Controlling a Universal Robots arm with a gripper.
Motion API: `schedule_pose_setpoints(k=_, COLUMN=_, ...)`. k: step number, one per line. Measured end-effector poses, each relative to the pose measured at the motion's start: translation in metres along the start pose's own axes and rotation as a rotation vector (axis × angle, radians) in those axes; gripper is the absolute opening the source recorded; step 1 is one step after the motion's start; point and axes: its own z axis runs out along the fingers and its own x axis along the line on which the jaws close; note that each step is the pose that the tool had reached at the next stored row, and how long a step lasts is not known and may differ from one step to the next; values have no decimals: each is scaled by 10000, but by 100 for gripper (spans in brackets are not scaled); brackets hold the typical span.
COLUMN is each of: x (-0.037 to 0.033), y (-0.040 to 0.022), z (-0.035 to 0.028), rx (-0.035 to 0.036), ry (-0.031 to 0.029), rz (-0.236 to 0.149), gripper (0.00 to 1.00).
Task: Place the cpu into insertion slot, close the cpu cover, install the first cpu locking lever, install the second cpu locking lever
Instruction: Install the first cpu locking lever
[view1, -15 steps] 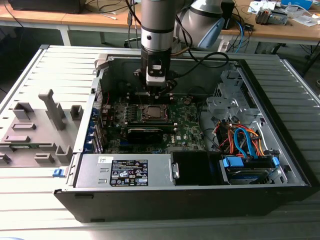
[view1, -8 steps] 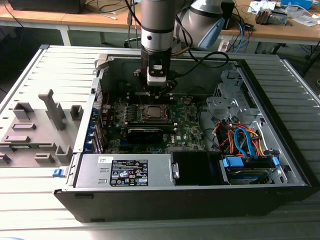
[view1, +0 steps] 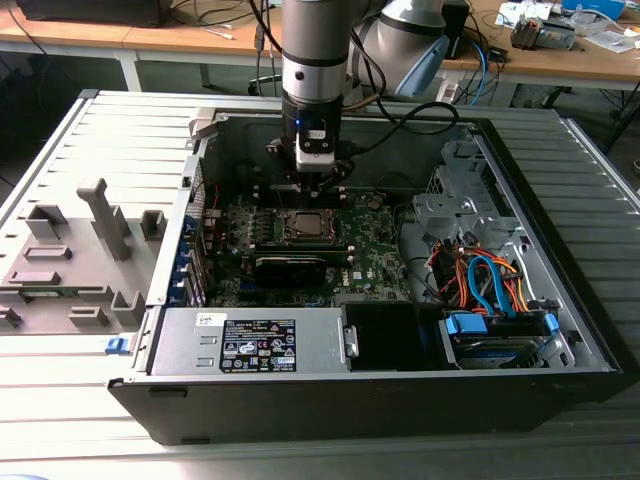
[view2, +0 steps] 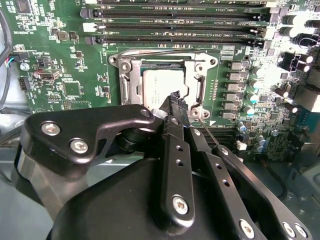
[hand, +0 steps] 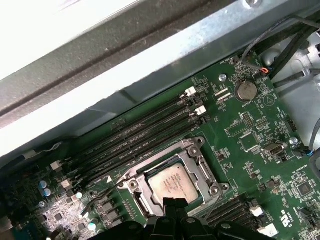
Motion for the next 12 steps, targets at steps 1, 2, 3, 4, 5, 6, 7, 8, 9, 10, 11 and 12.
schedule_pose_setpoints(k=1, x=0, y=0, z=0, rx=-1, ry=-2, rz=-28, gripper=11)
schedule_pose_setpoints(k=2, x=0, y=0, z=0, rx=-3, ry=-4, rz=-65, gripper=11)
schedule_pose_setpoints(k=3, x=0, y=0, z=0, rx=-4, ry=-5, rz=-102, gripper=11)
schedule_pose_setpoints(k=4, x=0, y=0, z=0, rx=-5, ry=-7, rz=-132, gripper=11)
schedule_pose_setpoints(k=5, x=0, y=0, z=0, rx=-6, ry=-8, rz=-168, gripper=11)
schedule_pose_setpoints(k=6, x=0, y=0, z=0, rx=-7, ry=-10, rz=-198, gripper=11)
schedule_pose_setpoints(k=7, x=0, y=0, z=0, rx=-8, ry=-11, rz=-223, gripper=11)
schedule_pose_setpoints(k=8, x=0, y=0, z=0, rx=-9, ry=-13, rz=-239, gripper=11)
schedule_pose_setpoints(k=9, x=0, y=0, z=0, rx=-11, ry=-15, rz=-289, gripper=11)
schedule_pose_setpoints(k=10, x=0, y=0, z=0, rx=-11, ry=-16, rz=-311, gripper=11)
schedule_pose_setpoints(k=11, x=0, y=0, z=0, rx=-12, ry=-17, rz=-329, gripper=11)
schedule_pose_setpoints(k=12, x=0, y=0, z=0, rx=-13, ry=-18, rz=-363, gripper=11)
